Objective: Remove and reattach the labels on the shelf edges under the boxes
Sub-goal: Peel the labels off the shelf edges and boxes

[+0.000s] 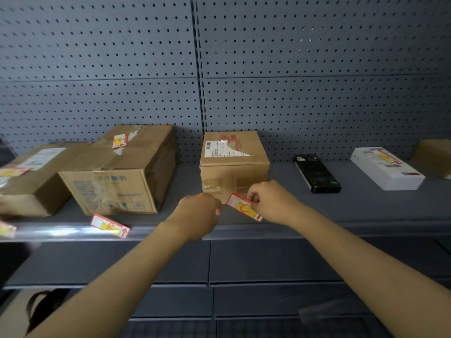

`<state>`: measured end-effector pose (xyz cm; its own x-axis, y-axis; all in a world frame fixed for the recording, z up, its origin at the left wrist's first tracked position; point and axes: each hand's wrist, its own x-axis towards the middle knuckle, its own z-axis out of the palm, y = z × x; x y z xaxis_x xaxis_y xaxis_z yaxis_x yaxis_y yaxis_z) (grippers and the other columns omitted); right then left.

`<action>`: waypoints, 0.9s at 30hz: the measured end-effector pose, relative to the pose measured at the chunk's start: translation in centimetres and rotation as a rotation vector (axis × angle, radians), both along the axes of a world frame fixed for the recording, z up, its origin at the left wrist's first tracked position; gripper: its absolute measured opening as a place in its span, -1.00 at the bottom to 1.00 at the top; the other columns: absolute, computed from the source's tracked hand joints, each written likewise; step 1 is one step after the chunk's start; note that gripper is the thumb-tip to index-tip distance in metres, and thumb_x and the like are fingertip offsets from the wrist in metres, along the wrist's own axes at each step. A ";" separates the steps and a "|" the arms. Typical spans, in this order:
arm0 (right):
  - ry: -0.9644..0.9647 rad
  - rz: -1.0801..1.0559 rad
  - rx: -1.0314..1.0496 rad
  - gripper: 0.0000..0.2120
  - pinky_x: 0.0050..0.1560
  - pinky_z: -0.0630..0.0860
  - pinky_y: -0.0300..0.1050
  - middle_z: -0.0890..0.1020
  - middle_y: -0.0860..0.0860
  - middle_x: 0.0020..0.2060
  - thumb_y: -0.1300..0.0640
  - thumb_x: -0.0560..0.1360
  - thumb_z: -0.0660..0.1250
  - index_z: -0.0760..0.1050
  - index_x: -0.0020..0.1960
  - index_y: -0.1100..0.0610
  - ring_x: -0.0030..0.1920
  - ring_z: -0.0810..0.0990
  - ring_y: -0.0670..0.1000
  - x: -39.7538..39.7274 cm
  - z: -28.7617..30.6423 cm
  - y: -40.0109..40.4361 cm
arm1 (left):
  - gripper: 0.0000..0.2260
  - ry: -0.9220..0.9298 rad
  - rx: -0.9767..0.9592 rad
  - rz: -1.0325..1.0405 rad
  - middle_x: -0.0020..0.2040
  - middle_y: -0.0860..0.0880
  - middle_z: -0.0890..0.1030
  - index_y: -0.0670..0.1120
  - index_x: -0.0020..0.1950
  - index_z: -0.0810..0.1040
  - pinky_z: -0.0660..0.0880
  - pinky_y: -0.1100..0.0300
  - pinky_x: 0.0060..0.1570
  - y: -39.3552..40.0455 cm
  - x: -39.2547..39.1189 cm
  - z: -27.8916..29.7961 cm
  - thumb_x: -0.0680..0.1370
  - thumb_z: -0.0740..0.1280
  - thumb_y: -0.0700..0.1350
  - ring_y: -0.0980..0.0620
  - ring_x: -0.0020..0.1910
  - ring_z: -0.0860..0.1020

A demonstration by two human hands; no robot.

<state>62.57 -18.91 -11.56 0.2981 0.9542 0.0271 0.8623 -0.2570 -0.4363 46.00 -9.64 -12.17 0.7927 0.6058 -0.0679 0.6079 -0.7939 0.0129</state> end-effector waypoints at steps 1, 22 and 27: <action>0.006 0.010 0.000 -0.88 -0.09 0.62 0.09 0.67 0.08 -0.09 0.23 0.48 0.32 0.61 -0.03 0.12 -0.15 0.62 0.08 0.2 -0.3 0.0 | -0.75 0.000 -0.019 0.001 0.18 0.02 0.58 0.05 0.13 0.56 0.39 0.15 -0.06 -0.1 0.2 -0.6 0.51 0.24 -0.16 -0.02 0.14 0.55; 0.025 0.087 0.083 -0.89 -0.10 0.61 0.07 0.67 0.07 -0.05 0.16 0.50 0.35 0.60 0.01 0.10 -0.10 0.62 0.07 0.0 -4.3 0.9 | -0.69 0.102 -0.097 0.000 0.25 -0.07 0.54 0.00 0.24 0.55 0.52 0.03 0.12 -1.1 1.5 -3.9 0.55 0.22 -0.22 -0.09 0.18 0.56; -0.175 0.144 -0.023 -0.81 -0.09 0.57 0.07 0.61 0.08 0.01 0.17 0.52 0.27 0.60 0.08 0.08 -0.04 0.58 0.12 -0.7 -5.3 0.8 | -0.65 0.104 -0.089 -0.026 0.26 -0.03 0.51 0.03 0.30 0.50 0.49 0.05 0.07 -1.1 0.8 -4.3 0.53 0.25 -0.19 -0.08 0.17 0.54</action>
<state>61.85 -18.12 -16.84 0.1515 0.9875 0.0444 0.9529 -0.1340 -0.2721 46.80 -10.77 -16.46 0.7941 0.5730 -0.2027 0.5887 -0.8081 0.0217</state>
